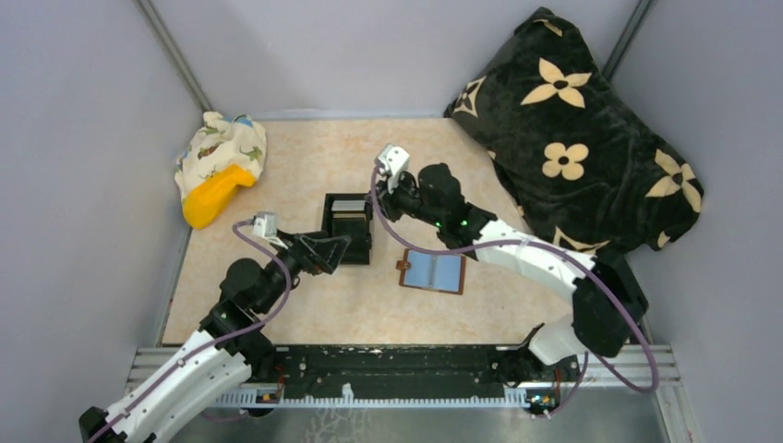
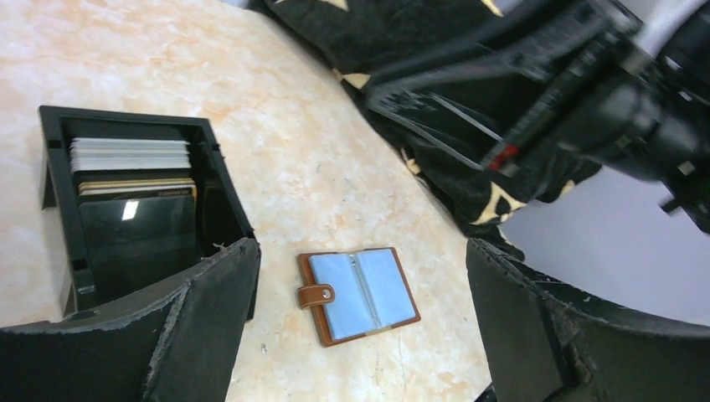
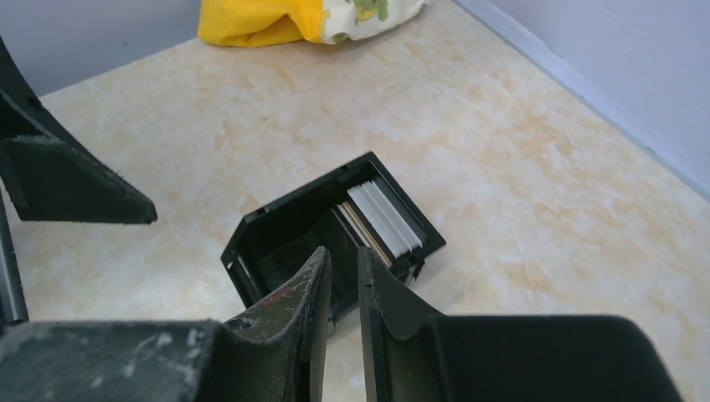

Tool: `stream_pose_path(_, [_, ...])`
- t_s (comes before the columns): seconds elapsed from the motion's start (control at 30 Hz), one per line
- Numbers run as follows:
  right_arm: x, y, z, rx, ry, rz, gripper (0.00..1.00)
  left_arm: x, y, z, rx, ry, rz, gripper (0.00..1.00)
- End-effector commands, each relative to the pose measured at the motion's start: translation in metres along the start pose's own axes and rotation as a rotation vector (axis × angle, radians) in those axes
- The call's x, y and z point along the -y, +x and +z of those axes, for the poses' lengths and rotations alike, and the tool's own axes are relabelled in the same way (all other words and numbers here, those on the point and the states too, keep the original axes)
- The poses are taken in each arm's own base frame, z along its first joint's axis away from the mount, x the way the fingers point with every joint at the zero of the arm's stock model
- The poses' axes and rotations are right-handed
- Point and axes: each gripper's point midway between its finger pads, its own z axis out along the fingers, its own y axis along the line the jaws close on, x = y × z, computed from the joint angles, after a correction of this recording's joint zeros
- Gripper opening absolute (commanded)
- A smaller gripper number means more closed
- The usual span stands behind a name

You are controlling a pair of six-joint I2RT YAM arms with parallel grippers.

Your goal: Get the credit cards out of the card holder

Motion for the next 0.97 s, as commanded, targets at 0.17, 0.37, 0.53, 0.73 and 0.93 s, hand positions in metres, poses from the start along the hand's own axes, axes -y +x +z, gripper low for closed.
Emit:
stream_pose_path(0.17, [0.037, 0.02, -0.086, 0.16, 0.291, 0.245, 0.47, -0.009, 0.001, 0.014, -0.071, -0.114, -0.018, 0.99])
stream_pose_path(0.37, [0.03, 0.078, -0.134, 0.115, 0.364, 0.334, 0.63, -0.005, -0.003, 0.011, -0.049, -0.086, -0.015, 0.99])
stream_pose_path(0.53, [0.03, 0.112, -0.163, 0.069, 0.432, 0.364, 0.63, -0.006, -0.001, 0.012, -0.054, -0.089, -0.024, 0.99])
stream_pose_path(0.73, [0.028, 0.113, -0.178, 0.093, 0.447, 0.372, 0.63, -0.001, -0.003, 0.013, -0.048, -0.068, -0.029, 0.99])
stream_pose_path(0.93, [0.027, 0.119, -0.173, 0.066, 0.435, 0.376, 0.68, 0.001, -0.003, 0.014, -0.054, -0.064, -0.026, 0.99])
